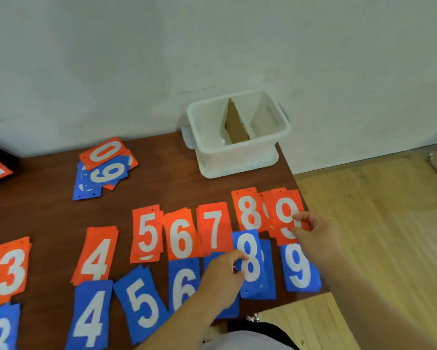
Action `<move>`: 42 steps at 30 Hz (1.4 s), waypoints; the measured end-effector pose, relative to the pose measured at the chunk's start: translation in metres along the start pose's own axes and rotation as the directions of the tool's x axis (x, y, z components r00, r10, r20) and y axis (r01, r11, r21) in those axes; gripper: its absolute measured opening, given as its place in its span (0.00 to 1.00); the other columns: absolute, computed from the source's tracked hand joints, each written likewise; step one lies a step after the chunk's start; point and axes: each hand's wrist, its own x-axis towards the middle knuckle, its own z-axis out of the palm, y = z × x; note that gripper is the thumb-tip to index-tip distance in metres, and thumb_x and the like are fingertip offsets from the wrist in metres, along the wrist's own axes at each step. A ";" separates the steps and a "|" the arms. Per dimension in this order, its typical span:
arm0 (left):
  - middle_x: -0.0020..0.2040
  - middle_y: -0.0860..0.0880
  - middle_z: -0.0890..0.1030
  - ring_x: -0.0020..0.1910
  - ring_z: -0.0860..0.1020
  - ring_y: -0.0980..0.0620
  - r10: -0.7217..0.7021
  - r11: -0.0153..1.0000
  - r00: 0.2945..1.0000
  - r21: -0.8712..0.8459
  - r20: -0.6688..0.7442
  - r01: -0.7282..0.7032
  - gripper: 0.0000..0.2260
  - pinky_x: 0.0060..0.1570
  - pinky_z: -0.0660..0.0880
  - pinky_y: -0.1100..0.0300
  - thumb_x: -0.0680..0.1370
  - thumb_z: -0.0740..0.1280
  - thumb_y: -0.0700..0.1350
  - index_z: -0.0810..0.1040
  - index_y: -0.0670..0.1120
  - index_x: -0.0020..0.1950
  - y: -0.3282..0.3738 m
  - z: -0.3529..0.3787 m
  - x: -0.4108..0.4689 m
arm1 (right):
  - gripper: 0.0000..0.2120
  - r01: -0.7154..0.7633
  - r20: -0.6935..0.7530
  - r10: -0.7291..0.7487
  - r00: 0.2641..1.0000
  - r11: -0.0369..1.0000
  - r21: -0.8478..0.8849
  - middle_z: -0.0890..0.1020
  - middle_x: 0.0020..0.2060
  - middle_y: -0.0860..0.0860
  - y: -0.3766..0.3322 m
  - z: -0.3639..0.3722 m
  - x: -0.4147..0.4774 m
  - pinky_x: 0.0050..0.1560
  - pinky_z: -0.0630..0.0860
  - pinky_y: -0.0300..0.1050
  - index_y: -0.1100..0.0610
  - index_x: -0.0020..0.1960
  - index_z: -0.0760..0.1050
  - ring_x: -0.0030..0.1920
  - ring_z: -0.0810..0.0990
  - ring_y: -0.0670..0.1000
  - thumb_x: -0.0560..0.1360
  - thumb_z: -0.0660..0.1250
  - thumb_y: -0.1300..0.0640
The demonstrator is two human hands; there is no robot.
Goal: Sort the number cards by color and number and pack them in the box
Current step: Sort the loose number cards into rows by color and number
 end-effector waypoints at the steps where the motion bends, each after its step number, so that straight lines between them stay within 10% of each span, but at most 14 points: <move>1: 0.51 0.54 0.81 0.39 0.78 0.52 -0.003 1.000 1.000 0.025 0.019 0.002 0.14 0.39 0.77 0.61 0.81 0.66 0.41 0.76 0.59 0.61 0.003 0.013 0.002 | 0.12 -0.001 0.014 0.001 1.000 1.000 -0.003 0.86 0.43 0.46 0.007 -0.008 0.005 0.38 0.84 0.53 0.47 0.54 0.81 0.37 0.85 0.52 0.74 0.71 0.61; 5: 0.57 0.56 0.76 0.45 0.75 0.58 -0.006 0.992 0.999 0.127 0.038 0.001 0.14 0.43 0.69 0.70 0.82 0.65 0.41 0.75 0.56 0.65 0.007 0.049 0.004 | 0.08 -0.039 0.091 0.037 0.995 0.999 0.022 0.86 0.45 0.46 0.021 -0.028 0.019 0.37 0.85 0.49 0.47 0.54 0.78 0.41 0.87 0.49 0.78 0.71 0.59; 14: 0.62 0.49 0.71 0.58 0.72 0.48 0.021 0.752 0.998 0.658 -0.064 0.026 0.17 0.56 0.73 0.53 0.82 0.63 0.49 0.69 0.52 0.71 0.021 0.073 0.012 | 0.08 0.021 0.155 -0.014 0.988 0.999 -0.044 0.84 0.47 0.45 0.020 -0.032 0.052 0.30 0.80 0.40 0.47 0.55 0.78 0.34 0.83 0.43 0.80 0.69 0.58; 22: 0.65 0.51 0.70 0.63 0.69 0.50 -0.029 0.776 0.983 0.616 -0.181 0.137 0.21 0.61 0.72 0.55 0.81 0.64 0.59 0.69 0.55 0.71 0.015 0.052 0.013 | 0.12 0.135 0.248 -0.058 0.967 0.942 -0.307 0.81 0.45 0.42 0.011 -0.019 0.064 0.29 0.74 0.35 0.48 0.60 0.75 0.38 0.81 0.43 0.78 0.71 0.51; 25: 0.66 0.51 0.70 0.65 0.69 0.50 -0.035 0.793 0.970 0.584 -0.240 0.173 0.22 0.63 0.73 0.54 0.80 0.64 0.60 0.69 0.55 0.72 0.010 0.029 0.012 | 0.19 0.195 0.261 -0.097 0.960 0.903 -0.382 0.79 0.59 0.46 0.010 -0.009 0.053 0.28 0.76 0.38 0.47 0.66 0.73 0.40 0.83 0.47 0.77 0.71 0.51; 30: 0.64 0.52 0.72 0.64 0.71 0.50 -0.037 0.810 0.928 0.533 -0.370 0.245 0.21 0.61 0.74 0.54 0.80 0.64 0.61 0.71 0.56 0.70 -0.002 -0.016 0.002 | 0.24 0.396 0.368 -0.218 0.904 0.754 -0.525 0.71 0.70 0.46 -0.010 0.026 0.026 0.62 0.79 0.51 0.47 0.70 0.71 0.66 0.74 0.51 0.76 0.71 0.49; 42: 0.67 0.47 0.72 0.67 0.70 0.45 -0.157 0.797 0.790 0.396 -0.593 0.456 0.25 0.64 0.72 0.49 0.79 0.64 0.61 0.69 0.53 0.74 -0.093 -0.189 -0.028 | 0.25 0.597 0.514 -0.337 0.788 0.621 -0.507 0.70 0.71 0.49 -0.102 0.176 -0.026 0.66 0.74 0.51 0.48 0.70 0.73 0.69 0.70 0.54 0.74 0.71 0.46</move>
